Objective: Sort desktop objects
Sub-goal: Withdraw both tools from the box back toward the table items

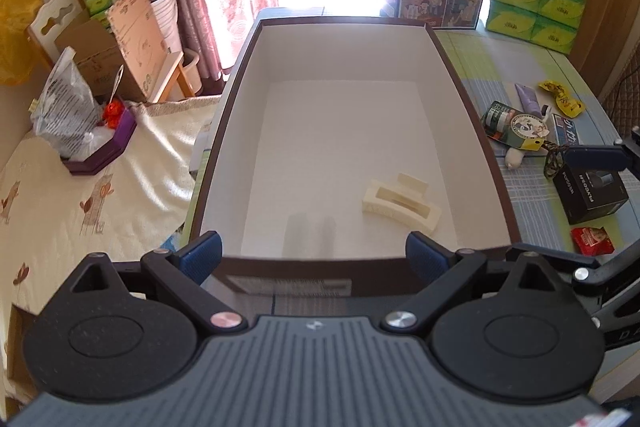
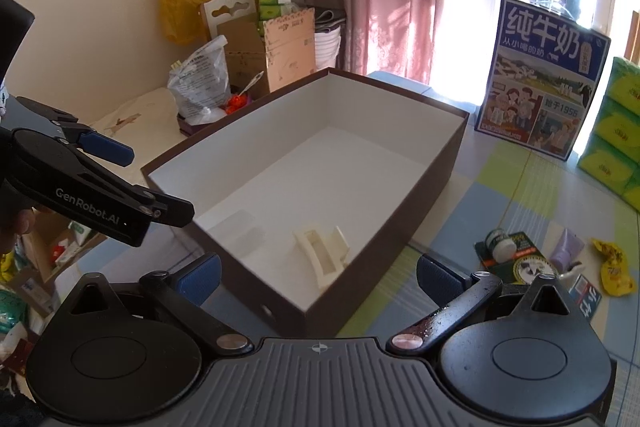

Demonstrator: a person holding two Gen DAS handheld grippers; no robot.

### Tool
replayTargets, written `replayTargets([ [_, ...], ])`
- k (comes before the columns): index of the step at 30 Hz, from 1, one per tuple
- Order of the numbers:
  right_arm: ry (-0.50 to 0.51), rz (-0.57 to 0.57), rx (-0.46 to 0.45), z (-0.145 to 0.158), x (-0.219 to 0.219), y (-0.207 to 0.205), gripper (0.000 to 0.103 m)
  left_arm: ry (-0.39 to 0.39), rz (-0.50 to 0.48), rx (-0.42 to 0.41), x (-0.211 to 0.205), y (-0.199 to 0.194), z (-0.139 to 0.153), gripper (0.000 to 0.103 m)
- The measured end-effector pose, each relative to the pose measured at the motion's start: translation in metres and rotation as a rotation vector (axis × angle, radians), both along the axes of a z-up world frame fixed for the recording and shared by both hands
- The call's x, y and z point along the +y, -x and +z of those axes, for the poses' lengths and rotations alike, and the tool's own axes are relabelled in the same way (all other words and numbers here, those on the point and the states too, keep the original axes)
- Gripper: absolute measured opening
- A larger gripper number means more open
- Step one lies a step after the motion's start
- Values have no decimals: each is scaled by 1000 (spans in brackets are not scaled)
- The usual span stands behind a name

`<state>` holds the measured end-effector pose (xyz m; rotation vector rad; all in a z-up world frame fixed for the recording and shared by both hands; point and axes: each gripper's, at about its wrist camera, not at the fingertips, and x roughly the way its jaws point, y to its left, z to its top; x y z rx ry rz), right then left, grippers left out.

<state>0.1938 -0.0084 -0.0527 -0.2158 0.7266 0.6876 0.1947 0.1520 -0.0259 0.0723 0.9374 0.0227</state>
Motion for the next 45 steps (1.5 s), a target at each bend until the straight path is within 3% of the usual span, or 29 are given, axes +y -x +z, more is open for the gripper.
replayTargets([
  [9,-14,28,16,4,-25,14,101,4,60,-4,-14,26,6,97],
  [18,-5,33,45,2,-60,21,101,21,61,-3,-44,43,8,97],
  [45,38,-176,153,-22,-206,35,101,87,-107,68,-176,39,-20,97],
])
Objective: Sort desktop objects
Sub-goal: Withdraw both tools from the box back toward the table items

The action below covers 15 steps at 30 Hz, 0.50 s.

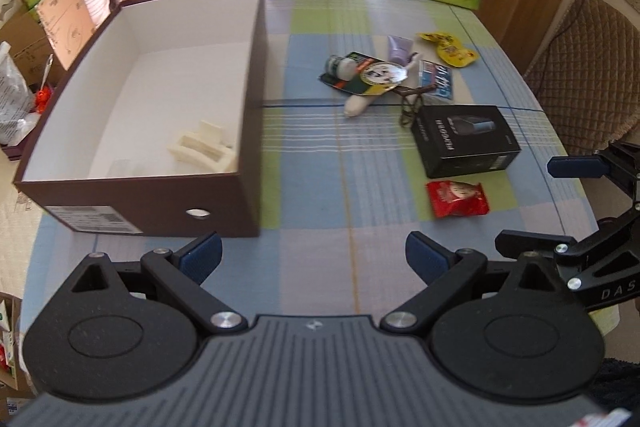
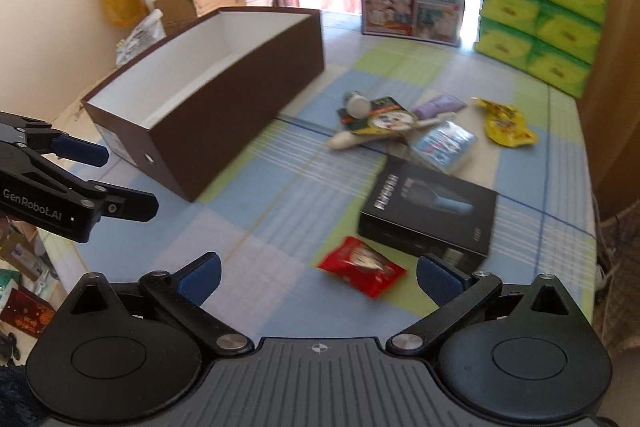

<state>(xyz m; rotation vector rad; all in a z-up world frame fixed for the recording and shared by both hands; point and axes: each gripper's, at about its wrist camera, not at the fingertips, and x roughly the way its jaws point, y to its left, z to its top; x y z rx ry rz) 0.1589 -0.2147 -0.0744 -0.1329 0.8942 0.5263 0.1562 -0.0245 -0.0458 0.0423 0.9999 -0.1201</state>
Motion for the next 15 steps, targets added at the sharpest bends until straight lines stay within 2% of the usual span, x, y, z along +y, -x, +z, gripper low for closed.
replayTargets([
  [8,22,-73,11,-7,-31,-3,101,12,-48,8,-31,-8,-11,97],
  [15,41,-170,32,-19,-66,-10,101,22,-133,15,-64,-20,-27,96],
])
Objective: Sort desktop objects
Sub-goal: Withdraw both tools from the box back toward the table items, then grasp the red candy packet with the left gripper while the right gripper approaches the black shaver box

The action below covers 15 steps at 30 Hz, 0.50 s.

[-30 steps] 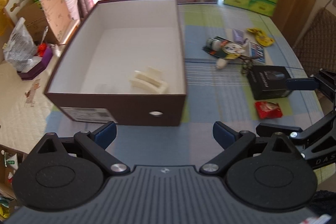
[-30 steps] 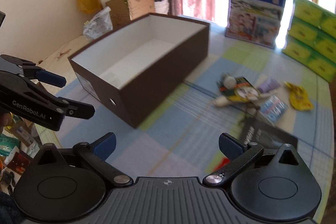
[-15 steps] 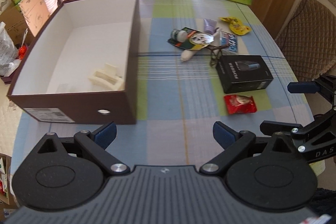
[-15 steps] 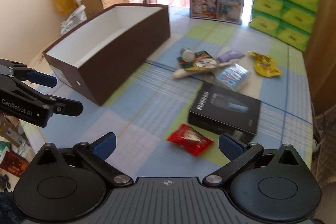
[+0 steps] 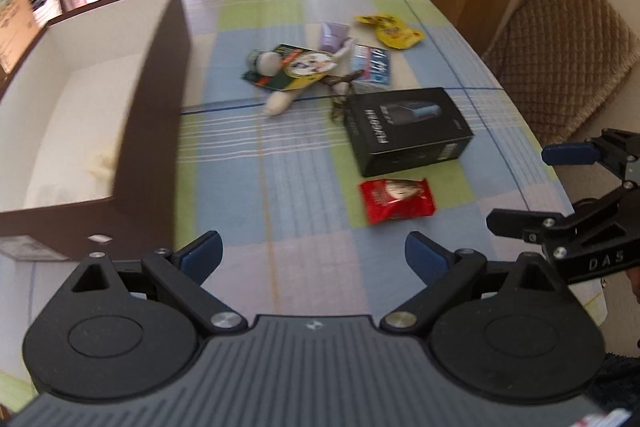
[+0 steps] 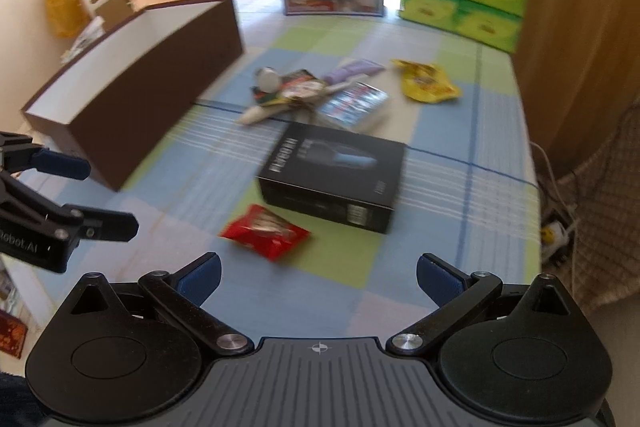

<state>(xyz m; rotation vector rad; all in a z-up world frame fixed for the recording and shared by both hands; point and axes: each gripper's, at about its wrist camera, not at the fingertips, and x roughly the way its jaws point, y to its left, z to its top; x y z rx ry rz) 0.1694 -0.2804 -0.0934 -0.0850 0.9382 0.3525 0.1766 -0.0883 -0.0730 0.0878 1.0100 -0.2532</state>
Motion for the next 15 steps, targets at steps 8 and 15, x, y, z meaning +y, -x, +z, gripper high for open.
replayTargets([
  [8,-2,-112,48,-20,-37,-11,101,11,-98,15,-37,-19,-29,93],
  [15,-16,-173,83,-34,-61,-25,101,37,-124,30,-59,-38,-50,90],
])
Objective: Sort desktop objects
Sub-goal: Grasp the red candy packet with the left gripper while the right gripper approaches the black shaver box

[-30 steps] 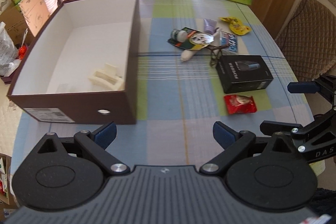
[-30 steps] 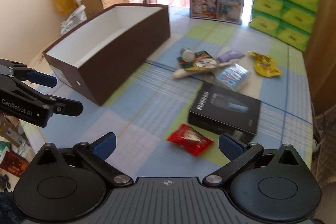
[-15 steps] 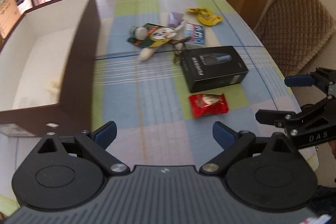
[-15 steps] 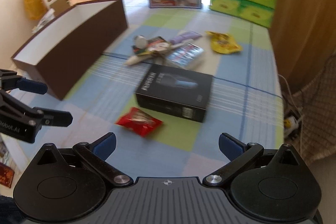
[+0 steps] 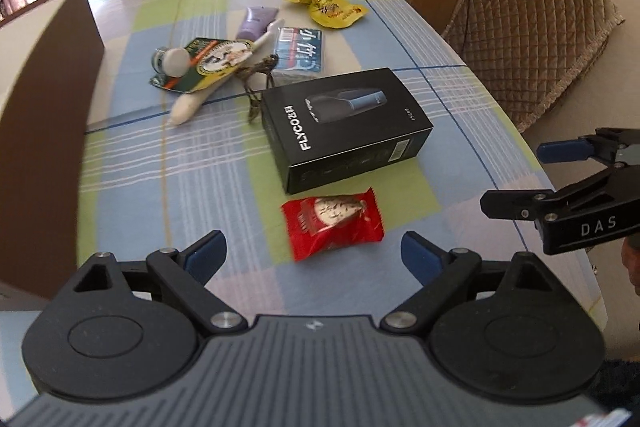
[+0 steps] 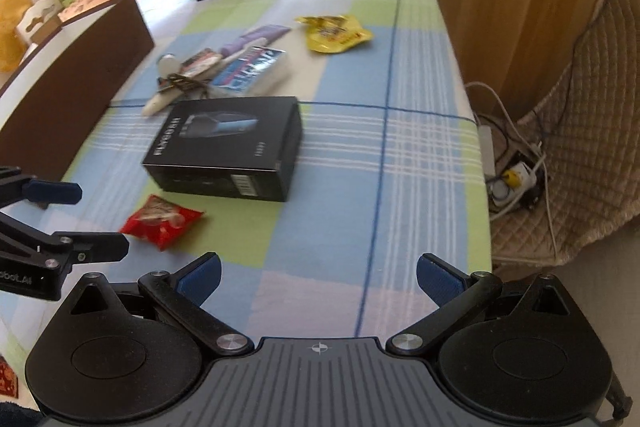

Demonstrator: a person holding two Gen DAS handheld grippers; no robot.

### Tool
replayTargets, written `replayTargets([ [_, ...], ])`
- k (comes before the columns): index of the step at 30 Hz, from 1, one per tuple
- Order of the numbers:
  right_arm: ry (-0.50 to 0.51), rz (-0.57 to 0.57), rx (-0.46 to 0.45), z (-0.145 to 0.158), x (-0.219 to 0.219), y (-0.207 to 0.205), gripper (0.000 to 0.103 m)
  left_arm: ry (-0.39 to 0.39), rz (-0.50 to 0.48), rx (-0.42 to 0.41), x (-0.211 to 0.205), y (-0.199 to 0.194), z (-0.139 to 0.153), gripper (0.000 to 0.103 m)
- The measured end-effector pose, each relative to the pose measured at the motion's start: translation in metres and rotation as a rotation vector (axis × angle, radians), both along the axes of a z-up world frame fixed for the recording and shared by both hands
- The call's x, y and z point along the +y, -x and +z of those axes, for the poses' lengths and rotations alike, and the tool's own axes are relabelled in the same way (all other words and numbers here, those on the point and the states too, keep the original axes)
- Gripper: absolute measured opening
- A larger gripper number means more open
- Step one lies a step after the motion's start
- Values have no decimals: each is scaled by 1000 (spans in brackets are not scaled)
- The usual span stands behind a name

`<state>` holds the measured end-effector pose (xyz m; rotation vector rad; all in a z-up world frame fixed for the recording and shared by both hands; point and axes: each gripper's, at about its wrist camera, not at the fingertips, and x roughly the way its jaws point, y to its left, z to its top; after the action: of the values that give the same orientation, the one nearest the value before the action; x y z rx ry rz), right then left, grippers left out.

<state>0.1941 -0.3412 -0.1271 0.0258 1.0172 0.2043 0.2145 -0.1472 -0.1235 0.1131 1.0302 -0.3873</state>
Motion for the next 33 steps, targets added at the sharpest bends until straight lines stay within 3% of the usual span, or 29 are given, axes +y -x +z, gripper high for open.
replayTargets([
  [14,-17,-12,19,-8,-14,-19,101,6,8,58,-22,-35,-36,70],
  [19,-23,32,2,-7,-8,-29,101,-35,-22,44,-25,-32,-41,44],
  [21,-23,70,-8,-6,-2,-34,101,-32,-9,39,-20,-32,-41,35],
  [27,8,251,-83,-3,23,-49,101,-23,89,36,10,-29,-37,31],
  [33,31,579,-196,-6,51,-65,101,-34,207,48,51,-20,-34,30],
])
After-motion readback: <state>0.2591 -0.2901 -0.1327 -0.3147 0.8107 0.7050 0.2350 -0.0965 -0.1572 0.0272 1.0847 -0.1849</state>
